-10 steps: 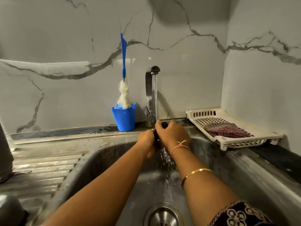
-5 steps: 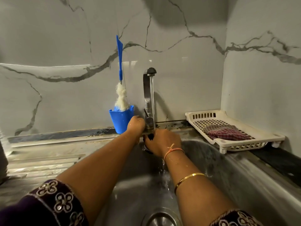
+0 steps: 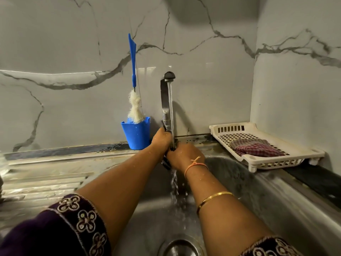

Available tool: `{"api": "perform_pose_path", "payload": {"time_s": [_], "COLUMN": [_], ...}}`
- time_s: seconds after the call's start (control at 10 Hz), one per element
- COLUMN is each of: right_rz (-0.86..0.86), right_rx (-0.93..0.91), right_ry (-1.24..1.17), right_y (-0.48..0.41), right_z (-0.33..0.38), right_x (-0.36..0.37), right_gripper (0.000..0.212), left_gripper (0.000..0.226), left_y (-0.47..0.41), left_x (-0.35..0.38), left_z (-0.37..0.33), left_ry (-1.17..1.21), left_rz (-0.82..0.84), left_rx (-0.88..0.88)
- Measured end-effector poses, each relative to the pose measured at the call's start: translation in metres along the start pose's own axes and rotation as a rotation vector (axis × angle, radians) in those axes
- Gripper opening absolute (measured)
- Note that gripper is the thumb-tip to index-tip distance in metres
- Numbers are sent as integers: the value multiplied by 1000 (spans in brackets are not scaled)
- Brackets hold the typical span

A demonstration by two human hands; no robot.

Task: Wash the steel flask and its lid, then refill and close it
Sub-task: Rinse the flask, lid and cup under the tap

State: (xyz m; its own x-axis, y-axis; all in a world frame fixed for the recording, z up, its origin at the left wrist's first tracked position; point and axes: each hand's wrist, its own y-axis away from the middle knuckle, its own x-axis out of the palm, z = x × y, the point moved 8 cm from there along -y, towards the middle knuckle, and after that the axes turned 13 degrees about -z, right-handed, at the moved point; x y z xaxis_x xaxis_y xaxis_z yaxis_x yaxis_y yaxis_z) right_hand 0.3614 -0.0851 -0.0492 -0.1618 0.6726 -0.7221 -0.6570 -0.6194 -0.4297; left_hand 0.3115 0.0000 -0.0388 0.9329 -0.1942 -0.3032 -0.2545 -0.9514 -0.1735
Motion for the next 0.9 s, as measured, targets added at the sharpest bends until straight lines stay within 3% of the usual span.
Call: {"api": "perform_pose_path", "payload": {"time_s": [0.1,0.2,0.3,0.4,0.5,0.6,0.7,0.8,0.9], "right_rz": [175,327,309,286,330,332,310,291,299], "right_rx": [19,177,148,33,60,69,131,13,73], "right_ry": [65,-87,-75,19,-82,-242,-454,-14,-277], "right_y": [4,14,16,29,47,62,76,94,107], "right_z": [-6,-13,-4,8,16,34,41,33,49], "right_x": [11,13,12,4,-6,-26,-43,-42,-47], "right_gripper": [39,28,30,29,32,35,34,33,25], "left_gripper": [36,20,23,33,22,29,33,34,30], "left_y": [10,33,51,71,102,123,146,168,187], "left_x": [-1,-1,-20,-40,-63,-86,-123,-155,-198], "left_z": [-2,16,35,43,45,29,17,24,23], "left_ry": [-43,-134,-42,-189,-417,-478,-494,-491,-457], "left_rz": [8,60,45,93,182,191,129,152,77], "left_rx": [-30,-108,-125,-85,-15,164,228,283,357]}}
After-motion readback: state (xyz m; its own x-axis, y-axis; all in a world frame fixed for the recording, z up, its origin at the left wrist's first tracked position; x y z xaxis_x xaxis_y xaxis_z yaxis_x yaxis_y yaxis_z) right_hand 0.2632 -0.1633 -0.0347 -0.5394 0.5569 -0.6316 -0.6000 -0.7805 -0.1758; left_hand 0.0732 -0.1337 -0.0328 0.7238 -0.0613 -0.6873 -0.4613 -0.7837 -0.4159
